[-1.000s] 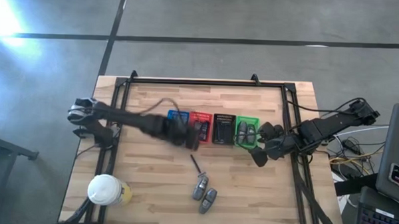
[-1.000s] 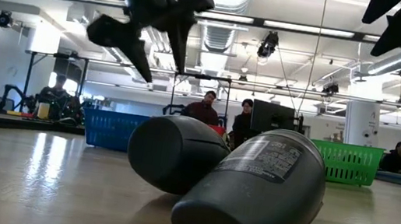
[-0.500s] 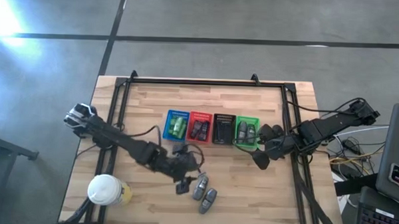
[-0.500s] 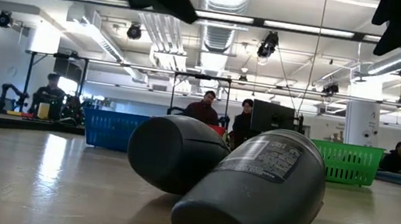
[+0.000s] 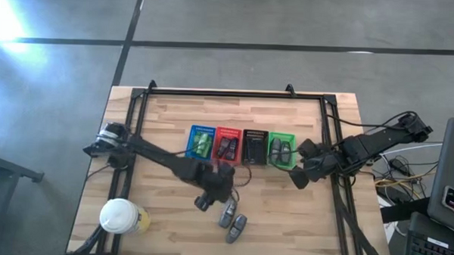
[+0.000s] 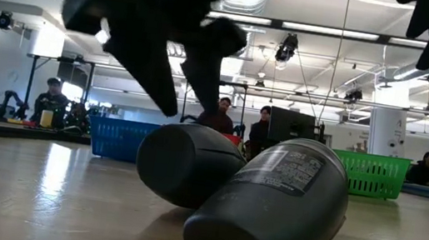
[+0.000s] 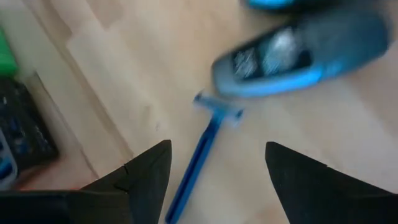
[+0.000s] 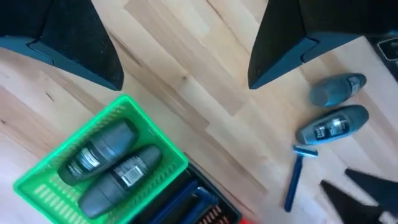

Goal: Pick & Place Travel size toiletries
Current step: Put the blue razor into the black bin

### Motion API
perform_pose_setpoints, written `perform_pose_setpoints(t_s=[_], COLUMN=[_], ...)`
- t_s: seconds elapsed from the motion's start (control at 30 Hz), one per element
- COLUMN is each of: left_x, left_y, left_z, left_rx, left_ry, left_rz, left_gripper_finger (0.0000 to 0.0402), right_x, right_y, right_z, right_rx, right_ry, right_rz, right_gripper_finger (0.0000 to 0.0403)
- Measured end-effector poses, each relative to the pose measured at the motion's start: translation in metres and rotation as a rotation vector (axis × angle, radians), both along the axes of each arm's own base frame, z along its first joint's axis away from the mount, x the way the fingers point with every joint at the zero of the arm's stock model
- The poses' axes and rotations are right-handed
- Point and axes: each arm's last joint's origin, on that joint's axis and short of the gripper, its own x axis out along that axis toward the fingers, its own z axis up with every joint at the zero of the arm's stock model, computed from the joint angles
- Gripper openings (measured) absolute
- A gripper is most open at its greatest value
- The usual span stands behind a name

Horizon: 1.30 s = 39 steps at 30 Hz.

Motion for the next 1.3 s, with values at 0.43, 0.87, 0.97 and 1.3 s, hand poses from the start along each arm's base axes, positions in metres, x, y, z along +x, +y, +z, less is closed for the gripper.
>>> perform_pose_setpoints(t_s=[0.43, 0.87, 0.97, 1.3], left_x=[0.003, 0.009, 0.009, 0.009], left_y=[0.072, 0.072, 0.072, 0.073], left_z=[-0.028, -0.065, -0.065, -0.067], left_rx=[-0.125, -0.106, -0.089, -0.077], left_ry=[0.057, 0.117, 0.118, 0.124], left_rz=[-0.137, -0.176, -0.168, -0.161], left_gripper_finger=[0.0218, 0.0182, 0.0158, 0.0067], right_x=[-0.005, -0.004, -0.004, -0.004], right_y=[-0.005, -0.010, -0.010, -0.010], right_z=[0.004, 0.003, 0.003, 0.003], right_rx=[0.024, 0.025, 0.024, 0.022], right_ry=[-0.042, -0.038, -0.037, -0.033], right_rz=[-0.117, -0.158, -0.156, -0.151], right_gripper_finger=[0.0318, 0.0315, 0.0322, 0.0338])
